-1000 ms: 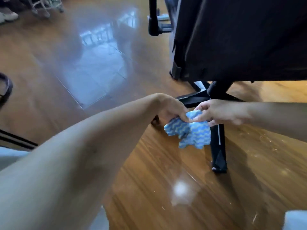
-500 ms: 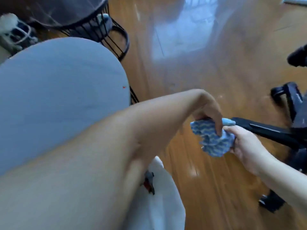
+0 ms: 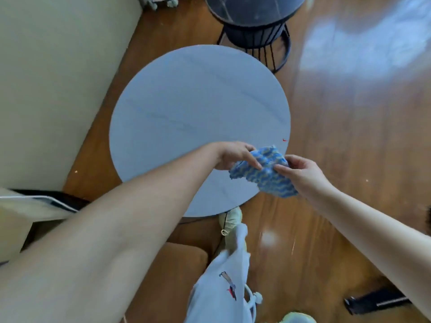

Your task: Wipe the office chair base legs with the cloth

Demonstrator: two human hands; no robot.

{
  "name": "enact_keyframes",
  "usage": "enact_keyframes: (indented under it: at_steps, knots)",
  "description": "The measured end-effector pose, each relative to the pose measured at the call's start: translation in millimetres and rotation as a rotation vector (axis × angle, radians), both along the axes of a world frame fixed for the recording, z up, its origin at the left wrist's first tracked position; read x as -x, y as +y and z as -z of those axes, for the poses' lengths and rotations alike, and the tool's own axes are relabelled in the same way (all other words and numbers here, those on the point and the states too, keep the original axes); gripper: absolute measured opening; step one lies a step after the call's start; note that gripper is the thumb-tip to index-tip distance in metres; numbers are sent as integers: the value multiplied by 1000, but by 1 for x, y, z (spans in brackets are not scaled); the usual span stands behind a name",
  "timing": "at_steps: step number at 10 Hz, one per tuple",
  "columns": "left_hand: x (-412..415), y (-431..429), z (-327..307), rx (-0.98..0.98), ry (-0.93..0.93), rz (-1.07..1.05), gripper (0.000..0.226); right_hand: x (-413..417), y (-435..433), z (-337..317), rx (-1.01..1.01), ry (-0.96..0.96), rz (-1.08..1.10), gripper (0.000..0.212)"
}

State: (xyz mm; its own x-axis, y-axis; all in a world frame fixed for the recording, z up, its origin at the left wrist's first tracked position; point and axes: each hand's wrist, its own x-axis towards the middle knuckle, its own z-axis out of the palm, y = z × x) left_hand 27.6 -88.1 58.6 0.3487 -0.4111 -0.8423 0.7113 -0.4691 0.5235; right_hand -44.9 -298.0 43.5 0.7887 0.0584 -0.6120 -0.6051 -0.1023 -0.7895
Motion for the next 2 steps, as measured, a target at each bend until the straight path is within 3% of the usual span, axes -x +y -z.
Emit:
enact_keyframes:
  at_steps: [1, 2]
  knots:
    - [14, 45, 8, -126, -57, -332, 32, -20, 52, 3, 195, -4, -101, 19]
    - [14, 77, 16, -250, -113, -533, 29, -36, 88, 6, 613, -12, -170, 36]
